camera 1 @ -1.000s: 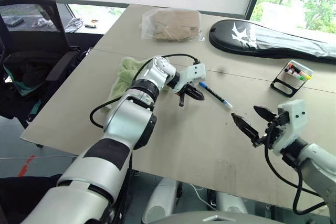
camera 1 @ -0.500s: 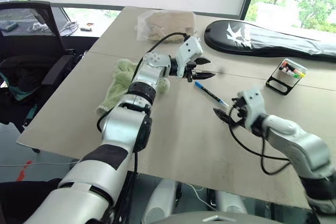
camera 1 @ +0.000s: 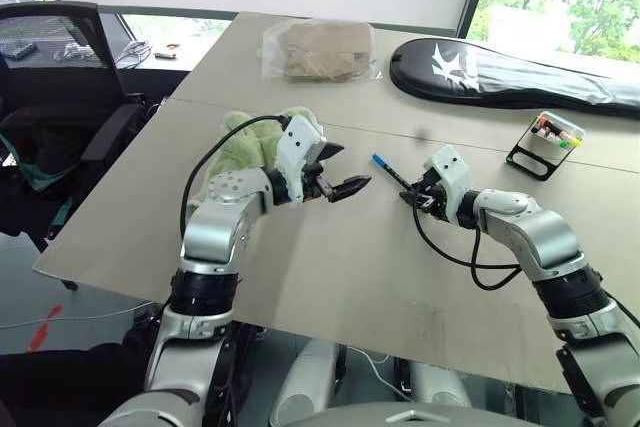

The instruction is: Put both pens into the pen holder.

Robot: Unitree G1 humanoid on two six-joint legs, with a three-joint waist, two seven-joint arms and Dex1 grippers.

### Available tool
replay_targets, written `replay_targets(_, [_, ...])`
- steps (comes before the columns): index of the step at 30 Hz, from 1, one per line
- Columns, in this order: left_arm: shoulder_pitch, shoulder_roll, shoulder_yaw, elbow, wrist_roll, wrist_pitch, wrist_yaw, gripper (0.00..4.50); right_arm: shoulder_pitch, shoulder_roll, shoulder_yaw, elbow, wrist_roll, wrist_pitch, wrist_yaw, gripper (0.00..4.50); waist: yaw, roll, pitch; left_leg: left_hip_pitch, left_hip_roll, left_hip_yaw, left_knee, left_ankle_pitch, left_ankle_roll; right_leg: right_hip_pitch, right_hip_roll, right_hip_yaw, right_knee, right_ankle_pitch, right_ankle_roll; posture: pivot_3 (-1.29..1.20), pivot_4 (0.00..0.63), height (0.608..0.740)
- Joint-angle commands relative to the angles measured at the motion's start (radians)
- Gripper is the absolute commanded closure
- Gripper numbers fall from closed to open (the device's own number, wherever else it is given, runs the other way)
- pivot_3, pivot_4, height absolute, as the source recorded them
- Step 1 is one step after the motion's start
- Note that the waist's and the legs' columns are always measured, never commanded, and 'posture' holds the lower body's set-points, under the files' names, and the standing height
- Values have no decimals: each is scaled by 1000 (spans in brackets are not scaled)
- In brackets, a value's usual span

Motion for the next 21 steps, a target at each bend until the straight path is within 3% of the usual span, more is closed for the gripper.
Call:
replay_targets(1, [16, 37, 7, -86, -67, 58, 8, 0, 58, -86, 16, -126, 6, 17, 100, 4385, 2, 0, 0, 0, 0, 0, 0, 0, 0, 0, 0, 0, 0, 0, 0, 0, 150, 740])
replay_targets(5, [34, 87, -39, -48, -76, 53, -11, 0, 184, -215, -27, -289, 34, 64, 158, 4485, 6, 0, -1, 0, 0, 0, -1, 0, 0, 0, -2, 0, -2, 0, 0, 0, 150, 740])
replay_targets(8, [41, 101, -94, -2, -65, 6, -32, 0, 249, -223, -86, -346, 60, 79, 140, 4485, 13, 0, -1, 0, 0, 0, -2, 0, 0, 0, -4, 0, -2, 0, 0, 0, 150, 740])
replay_targets(12, [25, 47, -65, 43, -152, 61, -21, 0, 298, -108, -218, -403, 158, 42, 102, 4485, 16, 0, -2, 1, 1, 0, -2, 0, 0, 1, -4, 1, -3, 0, 0, 0, 150, 740])
replay_targets(15, [-34, -51, 66, 73, -321, 245, 48, 0, 308, -16, -307, -473, 269, 64, 65, 4485, 19, 0, -1, 1, 1, 0, -2, 0, 0, 0, -4, 2, -2, 0, 0, 0, 150, 740])
replay_targets(21, [-126, -177, 205, 105, -468, 367, 204, 0, 311, 22, -302, -537, 326, 99, 20, 4485, 23, 0, -2, 1, 0, 0, -2, 0, 0, 0, -3, 1, -2, 0, 0, 0, 150, 740])
